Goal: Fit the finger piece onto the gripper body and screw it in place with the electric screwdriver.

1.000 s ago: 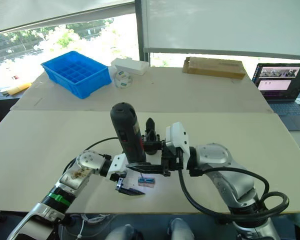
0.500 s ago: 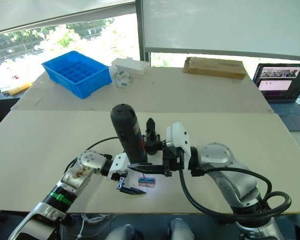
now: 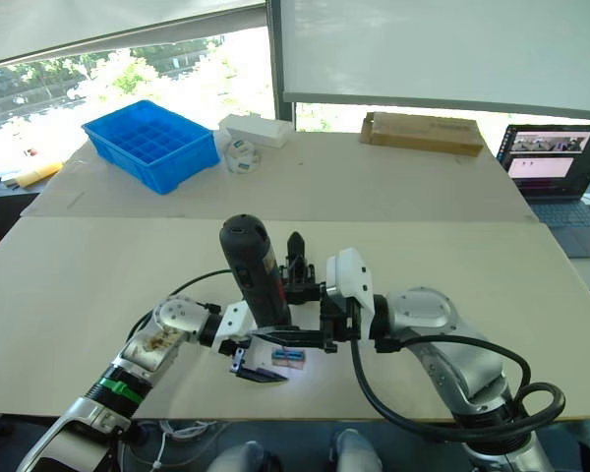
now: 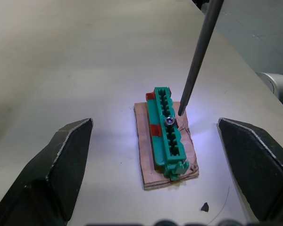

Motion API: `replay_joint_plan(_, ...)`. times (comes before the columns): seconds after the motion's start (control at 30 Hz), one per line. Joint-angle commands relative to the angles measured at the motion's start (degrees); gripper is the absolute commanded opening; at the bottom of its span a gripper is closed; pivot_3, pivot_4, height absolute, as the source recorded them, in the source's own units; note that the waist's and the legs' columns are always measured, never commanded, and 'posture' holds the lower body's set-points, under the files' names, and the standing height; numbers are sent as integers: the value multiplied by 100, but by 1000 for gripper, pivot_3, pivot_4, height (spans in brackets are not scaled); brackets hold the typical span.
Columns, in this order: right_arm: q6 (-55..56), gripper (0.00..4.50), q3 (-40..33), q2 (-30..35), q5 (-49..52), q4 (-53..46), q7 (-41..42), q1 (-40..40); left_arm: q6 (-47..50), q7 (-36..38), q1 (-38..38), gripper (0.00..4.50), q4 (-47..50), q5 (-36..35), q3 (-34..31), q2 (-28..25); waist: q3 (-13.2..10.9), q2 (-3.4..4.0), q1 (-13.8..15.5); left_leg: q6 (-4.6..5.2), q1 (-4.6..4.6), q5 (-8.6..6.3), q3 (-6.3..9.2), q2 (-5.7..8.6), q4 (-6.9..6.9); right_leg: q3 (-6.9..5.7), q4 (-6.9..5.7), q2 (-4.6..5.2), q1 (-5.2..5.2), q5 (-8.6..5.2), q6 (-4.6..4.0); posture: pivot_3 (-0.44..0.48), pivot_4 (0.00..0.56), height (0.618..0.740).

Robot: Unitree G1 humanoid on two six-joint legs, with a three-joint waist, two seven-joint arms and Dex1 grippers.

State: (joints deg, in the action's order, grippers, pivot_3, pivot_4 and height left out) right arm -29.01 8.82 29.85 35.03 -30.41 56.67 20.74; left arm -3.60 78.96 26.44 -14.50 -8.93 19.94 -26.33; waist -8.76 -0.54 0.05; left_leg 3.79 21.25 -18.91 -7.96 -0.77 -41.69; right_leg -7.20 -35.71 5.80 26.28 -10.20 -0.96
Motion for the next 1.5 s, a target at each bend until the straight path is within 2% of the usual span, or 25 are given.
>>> replay_joint_plan(0.03,127,1923,-157,-56,196,-185,-27,152,-126,-9,108,4500,28,10,-25,12,0,0,2,0,0,0,0,0,0,0,0,0,0,0,0,0,150,738)
replay_joint_plan(1.5,332,1923,-5,-29,-146,34,44,59,-13,-52,129,4500,155,-34,-28,33,0,0,0,0,-1,0,-1,0,-1,0,-3,-2,-1,0,0,0,150,738)
